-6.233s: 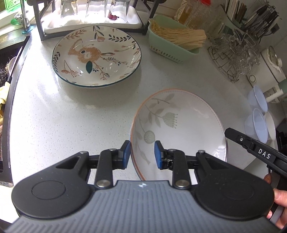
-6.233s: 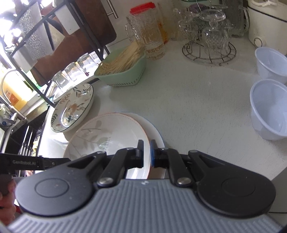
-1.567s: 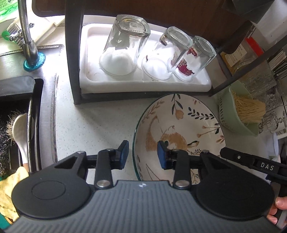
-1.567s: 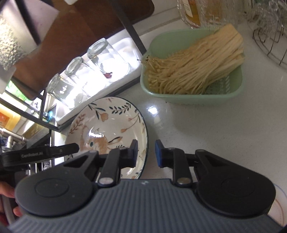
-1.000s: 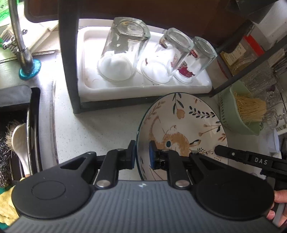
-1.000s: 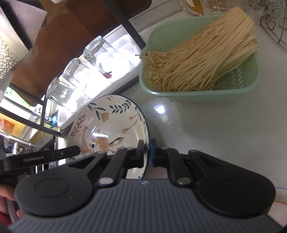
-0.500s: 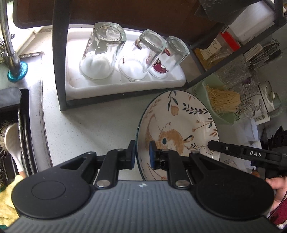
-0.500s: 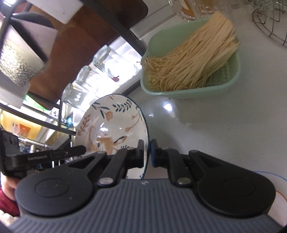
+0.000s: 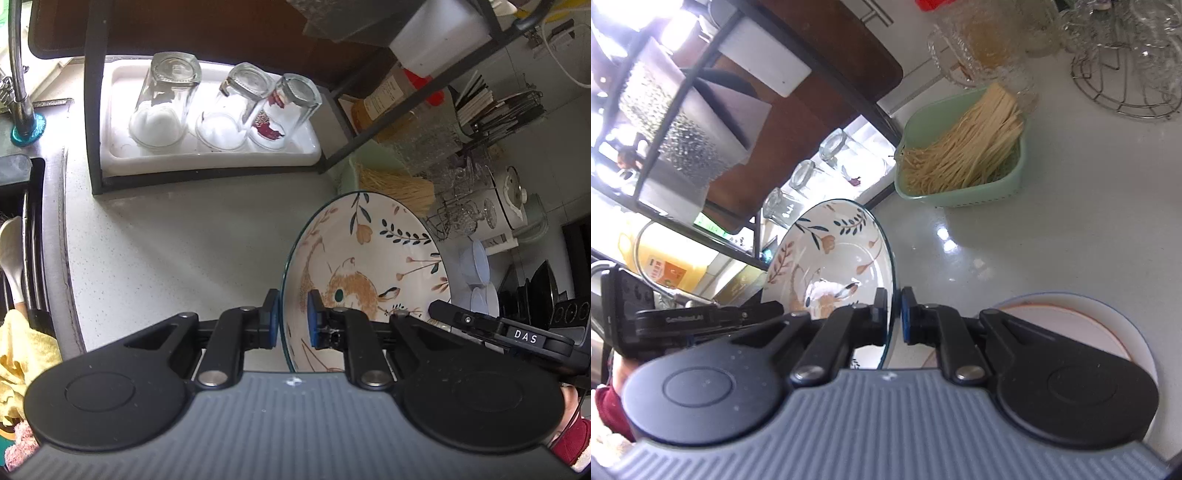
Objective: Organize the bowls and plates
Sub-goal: 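Carry the deer plate over the bowl stack and lower it in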
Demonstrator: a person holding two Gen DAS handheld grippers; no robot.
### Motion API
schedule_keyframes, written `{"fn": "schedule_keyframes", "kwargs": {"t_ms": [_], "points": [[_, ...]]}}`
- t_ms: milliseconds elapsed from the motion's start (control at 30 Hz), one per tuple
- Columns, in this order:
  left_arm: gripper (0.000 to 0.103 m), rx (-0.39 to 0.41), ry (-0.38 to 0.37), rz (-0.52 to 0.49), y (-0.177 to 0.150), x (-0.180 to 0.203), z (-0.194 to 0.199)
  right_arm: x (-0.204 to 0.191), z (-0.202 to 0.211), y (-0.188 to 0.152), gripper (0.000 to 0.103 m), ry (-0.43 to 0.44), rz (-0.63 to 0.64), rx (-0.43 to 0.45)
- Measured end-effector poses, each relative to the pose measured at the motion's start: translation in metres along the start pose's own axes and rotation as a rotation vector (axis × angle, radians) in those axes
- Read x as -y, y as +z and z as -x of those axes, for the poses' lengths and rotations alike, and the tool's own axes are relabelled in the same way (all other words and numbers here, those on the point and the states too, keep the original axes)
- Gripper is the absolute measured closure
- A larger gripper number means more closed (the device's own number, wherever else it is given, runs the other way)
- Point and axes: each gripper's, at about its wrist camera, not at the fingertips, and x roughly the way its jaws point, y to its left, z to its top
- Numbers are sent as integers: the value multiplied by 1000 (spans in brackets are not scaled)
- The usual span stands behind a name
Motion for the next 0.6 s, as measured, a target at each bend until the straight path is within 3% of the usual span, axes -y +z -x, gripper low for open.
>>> {"fn": "schedule_keyframes", "kwargs": {"t_ms": [400,600], "points": [[86,-4,-79,-55,-32,53,5,28,62,-21,92,-13,-29,84],[86,-13,-54,-47,-46,71,-2,49,73,-33,92,4,-16,63]]}}
